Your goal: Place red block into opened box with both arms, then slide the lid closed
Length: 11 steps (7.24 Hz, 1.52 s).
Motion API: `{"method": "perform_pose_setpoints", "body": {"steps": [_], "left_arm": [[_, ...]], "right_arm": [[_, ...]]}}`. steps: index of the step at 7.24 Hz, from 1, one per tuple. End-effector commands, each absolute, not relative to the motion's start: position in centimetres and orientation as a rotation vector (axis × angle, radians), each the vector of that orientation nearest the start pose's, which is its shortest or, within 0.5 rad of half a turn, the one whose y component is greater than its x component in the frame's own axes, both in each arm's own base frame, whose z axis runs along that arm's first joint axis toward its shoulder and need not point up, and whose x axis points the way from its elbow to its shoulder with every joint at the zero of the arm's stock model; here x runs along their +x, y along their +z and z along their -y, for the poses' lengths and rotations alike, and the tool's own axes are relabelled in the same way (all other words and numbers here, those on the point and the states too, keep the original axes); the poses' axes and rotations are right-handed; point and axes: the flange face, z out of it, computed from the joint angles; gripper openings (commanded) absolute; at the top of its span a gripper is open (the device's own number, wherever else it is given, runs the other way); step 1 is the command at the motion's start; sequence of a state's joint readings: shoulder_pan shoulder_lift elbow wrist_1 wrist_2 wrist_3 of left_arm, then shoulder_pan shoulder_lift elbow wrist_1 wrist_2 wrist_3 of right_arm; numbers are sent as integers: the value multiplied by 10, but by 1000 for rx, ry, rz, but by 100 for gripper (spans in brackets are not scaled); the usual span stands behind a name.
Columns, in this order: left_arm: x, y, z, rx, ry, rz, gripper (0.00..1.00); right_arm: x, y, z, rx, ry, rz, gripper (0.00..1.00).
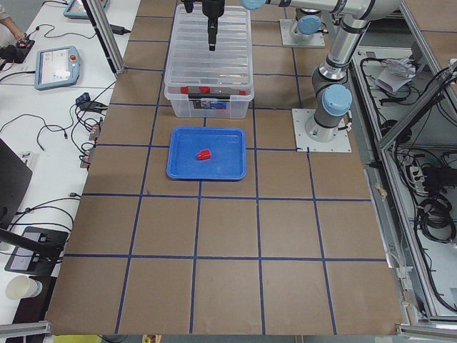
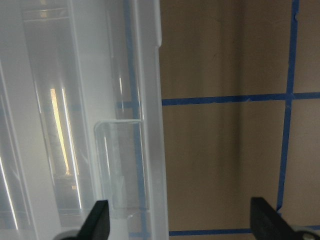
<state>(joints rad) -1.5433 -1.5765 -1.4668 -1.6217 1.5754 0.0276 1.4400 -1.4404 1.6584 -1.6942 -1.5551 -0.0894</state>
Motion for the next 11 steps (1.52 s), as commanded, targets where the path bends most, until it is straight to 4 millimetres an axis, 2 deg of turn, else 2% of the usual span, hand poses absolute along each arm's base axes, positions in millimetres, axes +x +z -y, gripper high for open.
{"method": "perform_pose_setpoints", "body": {"steps": [1, 3, 6, 9, 10, 11], "left_arm": [[-119, 530, 502, 2, -70, -3135, 100], [-119, 529, 503, 2, -81, -3134, 100], [-119, 530, 502, 2, -91, -3134, 100], [-116, 534, 499, 17, -103, -3133, 100], [-110, 539, 499, 9, -117, -3128, 100], [-88, 540, 504, -57, -121, -3127, 100]], "right_arm": [[63, 365, 547, 64, 181, -3102, 100], [63, 344, 541, 58, 184, -3113, 100], [60, 342, 543, 62, 136, -3126, 100], [48, 342, 545, 50, 134, -3129, 100], [40, 343, 545, 23, 135, -3149, 100], [22, 342, 544, 9, 151, -3171, 100]]}}
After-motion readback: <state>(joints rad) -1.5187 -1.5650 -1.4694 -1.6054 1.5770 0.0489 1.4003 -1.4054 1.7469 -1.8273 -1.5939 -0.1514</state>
